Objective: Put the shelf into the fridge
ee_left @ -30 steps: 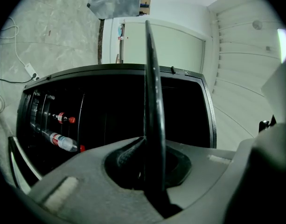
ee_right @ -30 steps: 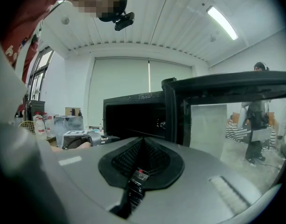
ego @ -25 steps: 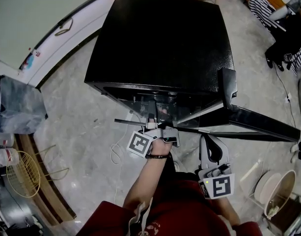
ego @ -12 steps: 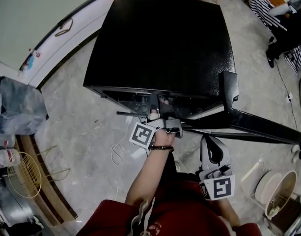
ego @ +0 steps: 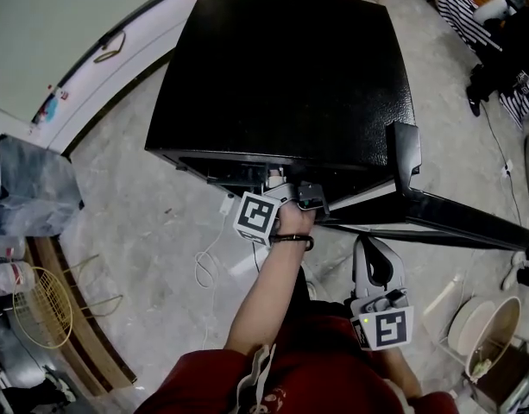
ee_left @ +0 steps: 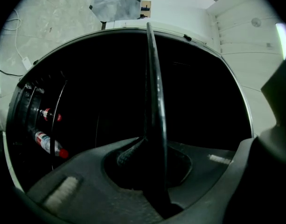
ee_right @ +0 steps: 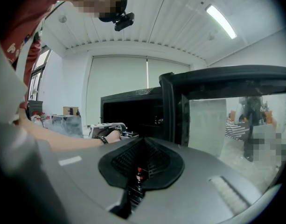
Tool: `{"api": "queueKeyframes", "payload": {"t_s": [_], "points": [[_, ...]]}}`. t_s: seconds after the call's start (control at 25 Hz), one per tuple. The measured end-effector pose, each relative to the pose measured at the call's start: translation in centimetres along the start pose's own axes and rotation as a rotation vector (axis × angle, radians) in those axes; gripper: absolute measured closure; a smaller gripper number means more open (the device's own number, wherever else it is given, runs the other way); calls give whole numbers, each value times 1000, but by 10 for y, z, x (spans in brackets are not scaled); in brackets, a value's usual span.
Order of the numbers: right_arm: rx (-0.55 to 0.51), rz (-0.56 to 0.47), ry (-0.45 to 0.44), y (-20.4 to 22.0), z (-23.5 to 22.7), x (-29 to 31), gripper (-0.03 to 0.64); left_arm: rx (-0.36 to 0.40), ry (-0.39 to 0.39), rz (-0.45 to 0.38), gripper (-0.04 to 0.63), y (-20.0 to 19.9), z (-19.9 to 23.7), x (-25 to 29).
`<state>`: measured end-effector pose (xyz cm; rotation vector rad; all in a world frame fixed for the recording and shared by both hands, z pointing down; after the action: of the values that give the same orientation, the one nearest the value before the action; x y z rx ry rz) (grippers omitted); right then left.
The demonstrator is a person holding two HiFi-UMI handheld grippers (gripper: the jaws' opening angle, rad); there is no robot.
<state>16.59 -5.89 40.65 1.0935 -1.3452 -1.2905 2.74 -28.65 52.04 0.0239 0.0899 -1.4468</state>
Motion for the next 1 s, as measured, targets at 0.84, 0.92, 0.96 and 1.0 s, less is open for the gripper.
{"api": "queueKeyframes", "payload": {"t_s": [0.84, 0.92, 0.96, 1.0], "points": [[-12, -10, -12, -4, 9, -17, 617, 131, 32, 73, 325, -6, -5, -18], [-14, -16, -18, -5, 10, -21, 617, 158, 33, 75, 320, -9, -6, -26], [-14, -19, -22, -5, 11, -23, 617, 168, 31, 73, 313, -12, -6, -31], [-14, -22, -26, -6, 11, -25, 617, 176, 27, 69, 308, -14, -5, -36]]}}
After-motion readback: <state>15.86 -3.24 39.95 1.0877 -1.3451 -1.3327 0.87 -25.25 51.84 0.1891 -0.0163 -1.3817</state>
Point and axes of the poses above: the fingertips, and each gripper's own axes: x forward along the fingers, z to its left, y out of its underside, the point moved 8 cm from there along -x, backward along the fingers, and after that the axes turned 7 degrees about -z, right-handed, at the moved point
